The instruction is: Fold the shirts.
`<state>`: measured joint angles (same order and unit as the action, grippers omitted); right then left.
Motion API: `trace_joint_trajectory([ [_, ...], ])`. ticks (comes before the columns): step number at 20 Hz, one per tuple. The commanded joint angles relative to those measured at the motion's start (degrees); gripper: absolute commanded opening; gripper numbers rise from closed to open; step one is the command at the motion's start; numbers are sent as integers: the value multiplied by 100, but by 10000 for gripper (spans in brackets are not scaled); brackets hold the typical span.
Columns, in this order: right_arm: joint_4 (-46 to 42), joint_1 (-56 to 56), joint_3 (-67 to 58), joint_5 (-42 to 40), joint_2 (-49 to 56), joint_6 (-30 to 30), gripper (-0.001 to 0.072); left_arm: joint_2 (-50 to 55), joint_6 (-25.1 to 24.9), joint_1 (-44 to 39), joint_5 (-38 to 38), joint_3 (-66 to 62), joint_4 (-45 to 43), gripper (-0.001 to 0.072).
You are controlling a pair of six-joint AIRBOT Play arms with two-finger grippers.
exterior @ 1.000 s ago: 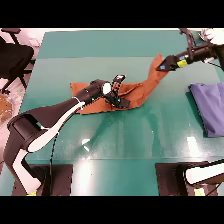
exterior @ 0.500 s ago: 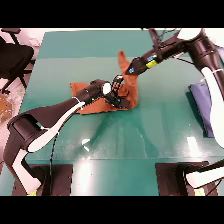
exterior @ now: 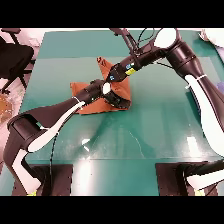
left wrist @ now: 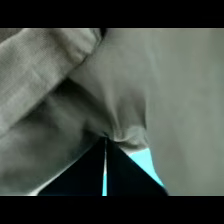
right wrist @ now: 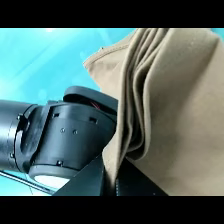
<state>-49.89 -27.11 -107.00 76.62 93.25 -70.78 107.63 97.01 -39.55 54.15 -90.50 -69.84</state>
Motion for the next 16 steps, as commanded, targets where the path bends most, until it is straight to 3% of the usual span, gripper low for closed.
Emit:
trace_joint_trajectory([
  [1,76,22,-7,-109,-2,-35,13,-9,-28,-4,140,-61,-142,21],
  [7,87,391,-7,-107,-4,-35,13,-719,-149,70,337,-74,-1252,20],
  [16,114,433,-11,-166,-4,-35,13,-1019,-409,719,813,-74,-1556,21],
])
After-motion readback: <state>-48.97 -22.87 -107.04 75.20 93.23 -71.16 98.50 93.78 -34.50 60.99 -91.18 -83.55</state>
